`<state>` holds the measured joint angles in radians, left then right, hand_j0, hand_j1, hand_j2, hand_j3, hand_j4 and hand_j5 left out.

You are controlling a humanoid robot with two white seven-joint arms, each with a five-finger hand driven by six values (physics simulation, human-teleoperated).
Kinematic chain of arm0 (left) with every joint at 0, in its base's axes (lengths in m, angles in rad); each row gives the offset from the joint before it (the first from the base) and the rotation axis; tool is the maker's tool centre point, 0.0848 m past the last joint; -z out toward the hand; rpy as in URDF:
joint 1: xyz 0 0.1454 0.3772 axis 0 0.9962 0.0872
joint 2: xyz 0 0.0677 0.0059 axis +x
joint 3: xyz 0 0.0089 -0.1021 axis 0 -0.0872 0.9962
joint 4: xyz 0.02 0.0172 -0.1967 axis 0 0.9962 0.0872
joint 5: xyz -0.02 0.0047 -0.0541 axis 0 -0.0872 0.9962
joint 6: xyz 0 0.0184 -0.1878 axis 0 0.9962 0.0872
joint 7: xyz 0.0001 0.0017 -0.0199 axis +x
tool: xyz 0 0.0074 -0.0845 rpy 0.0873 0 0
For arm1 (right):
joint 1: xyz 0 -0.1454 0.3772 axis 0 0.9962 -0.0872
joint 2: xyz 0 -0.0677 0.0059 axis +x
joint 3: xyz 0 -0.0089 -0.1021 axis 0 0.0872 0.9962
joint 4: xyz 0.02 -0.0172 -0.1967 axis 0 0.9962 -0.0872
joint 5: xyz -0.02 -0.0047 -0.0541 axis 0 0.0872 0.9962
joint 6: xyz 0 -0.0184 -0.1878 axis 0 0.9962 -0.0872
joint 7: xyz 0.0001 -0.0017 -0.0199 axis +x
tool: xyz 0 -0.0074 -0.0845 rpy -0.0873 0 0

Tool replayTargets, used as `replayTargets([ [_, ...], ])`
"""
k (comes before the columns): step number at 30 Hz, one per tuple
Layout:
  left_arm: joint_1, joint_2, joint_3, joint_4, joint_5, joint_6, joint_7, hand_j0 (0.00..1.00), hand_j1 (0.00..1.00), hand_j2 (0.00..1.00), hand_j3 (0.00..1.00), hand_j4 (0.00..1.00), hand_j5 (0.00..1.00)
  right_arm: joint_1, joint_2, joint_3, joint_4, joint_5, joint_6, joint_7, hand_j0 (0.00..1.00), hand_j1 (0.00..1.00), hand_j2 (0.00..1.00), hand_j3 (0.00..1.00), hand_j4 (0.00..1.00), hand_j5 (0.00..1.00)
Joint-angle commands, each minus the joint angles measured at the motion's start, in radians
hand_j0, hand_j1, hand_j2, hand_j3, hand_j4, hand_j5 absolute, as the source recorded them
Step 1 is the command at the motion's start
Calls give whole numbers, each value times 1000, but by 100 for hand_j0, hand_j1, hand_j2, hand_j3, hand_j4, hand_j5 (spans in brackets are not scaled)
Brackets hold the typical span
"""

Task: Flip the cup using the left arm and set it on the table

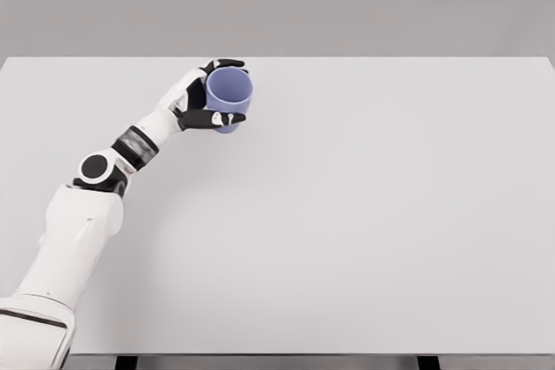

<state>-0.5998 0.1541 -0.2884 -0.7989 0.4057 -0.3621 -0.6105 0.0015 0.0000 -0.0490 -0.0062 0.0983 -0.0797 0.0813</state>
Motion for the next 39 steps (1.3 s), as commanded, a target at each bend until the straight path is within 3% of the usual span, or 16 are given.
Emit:
replayTargets([
  [1,0,-7,0,3,5,0,0,78,78,78,78,78,78,0,0,0,0,0,0,0,100,100,100,100,100,100],
  [6,0,-8,2,6,5,0,0,100,100,100,100,100,100,0,0,0,0,0,0,0,100,100,100,100,100,100],
  [39,-14,68,12,-53,16,-8,0,100,100,100,100,100,100,0,0,0,0,0,0,0,100,100,100,100,100,100],
])
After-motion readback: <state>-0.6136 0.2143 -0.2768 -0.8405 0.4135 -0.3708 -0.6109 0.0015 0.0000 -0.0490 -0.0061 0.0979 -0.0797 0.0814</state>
